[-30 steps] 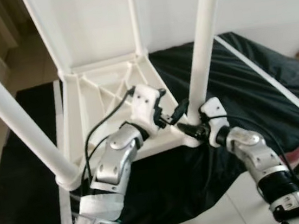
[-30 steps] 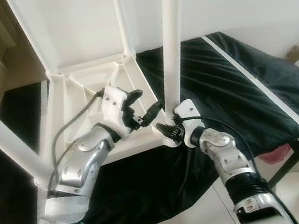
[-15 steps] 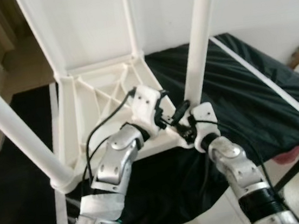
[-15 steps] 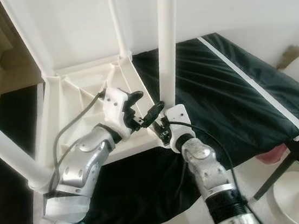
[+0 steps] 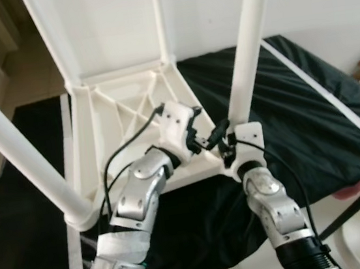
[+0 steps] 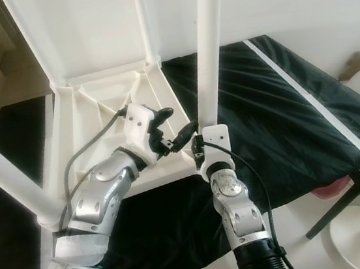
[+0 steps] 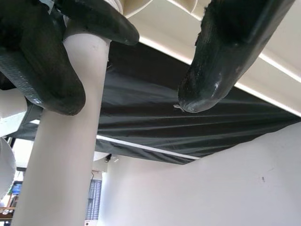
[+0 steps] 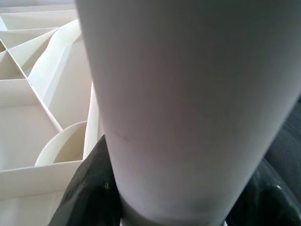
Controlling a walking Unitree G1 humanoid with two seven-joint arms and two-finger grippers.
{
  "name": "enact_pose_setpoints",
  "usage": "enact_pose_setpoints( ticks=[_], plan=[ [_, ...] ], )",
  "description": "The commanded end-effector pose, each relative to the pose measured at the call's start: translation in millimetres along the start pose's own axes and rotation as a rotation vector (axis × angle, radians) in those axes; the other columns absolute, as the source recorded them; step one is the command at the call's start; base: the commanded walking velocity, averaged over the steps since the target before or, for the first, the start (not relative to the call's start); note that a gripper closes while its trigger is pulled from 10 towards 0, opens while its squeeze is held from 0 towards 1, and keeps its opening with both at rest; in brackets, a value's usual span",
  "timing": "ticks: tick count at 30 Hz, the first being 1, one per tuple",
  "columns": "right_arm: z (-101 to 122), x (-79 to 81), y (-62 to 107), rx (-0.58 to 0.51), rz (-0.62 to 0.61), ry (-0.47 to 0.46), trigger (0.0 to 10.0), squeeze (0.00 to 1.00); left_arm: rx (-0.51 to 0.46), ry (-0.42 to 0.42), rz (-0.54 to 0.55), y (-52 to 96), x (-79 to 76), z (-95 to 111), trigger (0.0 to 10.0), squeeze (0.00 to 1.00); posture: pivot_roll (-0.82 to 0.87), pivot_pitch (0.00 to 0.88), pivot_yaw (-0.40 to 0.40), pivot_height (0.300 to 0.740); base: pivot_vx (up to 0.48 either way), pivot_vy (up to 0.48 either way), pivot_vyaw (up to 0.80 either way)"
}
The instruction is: Building children table
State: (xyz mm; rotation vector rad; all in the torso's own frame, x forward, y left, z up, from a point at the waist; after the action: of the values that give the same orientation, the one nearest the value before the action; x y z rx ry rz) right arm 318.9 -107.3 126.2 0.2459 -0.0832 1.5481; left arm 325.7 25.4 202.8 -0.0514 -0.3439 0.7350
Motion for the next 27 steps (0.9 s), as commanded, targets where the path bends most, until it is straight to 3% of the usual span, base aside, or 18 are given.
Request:
enact_pose_setpoints(
  ticks=[1, 9, 10, 11, 22, 23, 25, 26, 27],
  plan=[
    [-32, -7.3, 10.0, 0.129, -0.066, -0.003, 10.0, 0.00, -0.004, -0.005, -0.008, -1.9, -1.7, 1, 10.0, 0.00, 0.01, 0.000, 0.011, 0.740, 0.000, 0.000, 0.00],
    [-24, -1.1, 9.3, 0.090, -0.020, -0.032, 10.0, 0.00, -0.007, -0.009, -0.013, -2.3, -2.3, 1, 10.0, 0.00, 0.01, 0.000, 0.016, 0.740, 0.000, 0.000, 0.00],
    [-19, 0.9, 9.1, 0.061, 0.012, -0.055, 10.0, 0.91, -0.009, -0.010, -0.016, -2.6, -2.1, 2, 10.0, 0.00, 0.01, 0.000, 0.019, 0.740, 0.000, 0.000, 0.00],
    [-11, 2.6, 9.3, 0.026, 0.054, -0.064, 10.0, 1.00, -0.010, -0.012, -0.018, -2.9, -2.0, 2, 10.0, 0.00, 0.01, 0.000, 0.019, 0.740, 0.000, 0.000, 0.00],
    [9, -10.0, 18.5, -0.043, 0.214, -0.091, 10.0, 1.00, -0.013, -0.027, -0.032, -5.4, -3.1, 3, 10.0, 0.00, 0.00, 0.000, 0.020, 0.740, 0.000, 0.000, 0.00],
    [11, -14.9, 21.0, -0.049, 0.257, -0.084, 10.0, 0.73, -0.011, -0.030, -0.035, -5.3, -3.9, 3, 10.0, 0.00, 0.00, 0.000, 0.024, 0.740, 0.000, 0.000, 0.00],
    [11, -14.9, 21.0, -0.049, 0.257, -0.084, 10.0, 0.73, -0.011, -0.030, -0.035, -5.3, -3.9, 3, 10.0, 0.00, 0.00, 0.000, 0.024, 0.740, 0.000, 0.000, 0.00],
    [12, -18.7, 22.9, -0.051, 0.295, -0.072, 10.0, 0.27, -0.010, -0.031, -0.037, -5.1, -4.6, 2, 10.0, 0.00, 0.00, 0.000, 0.024, 0.740, 0.000, 0.000, 0.00],
    [12, -18.7, 22.9, -0.051, 0.295, -0.072, 10.0, 0.27, -0.010, -0.031, -0.037, -5.1, -4.6, 2, 10.0, 0.00, 0.00, 0.000, 0.024, 0.740, 0.000, 0.000, 0.00]
  ],
)
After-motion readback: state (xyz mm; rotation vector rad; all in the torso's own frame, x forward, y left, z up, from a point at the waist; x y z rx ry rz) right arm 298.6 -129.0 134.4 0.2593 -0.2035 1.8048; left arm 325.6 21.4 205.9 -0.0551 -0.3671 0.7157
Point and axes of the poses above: a point about 5 cm out from each wrist's last joint towards the gripper, its own y axis pointing back from the gripper into the wrist, its own z axis along the axis of the wrist's last joint, x = y × z, the point moved 2 cm from there along -y, pointing out of the wrist towards the gripper, and after that the axes turned 12 degrees about -y, right-handed, at the moved point
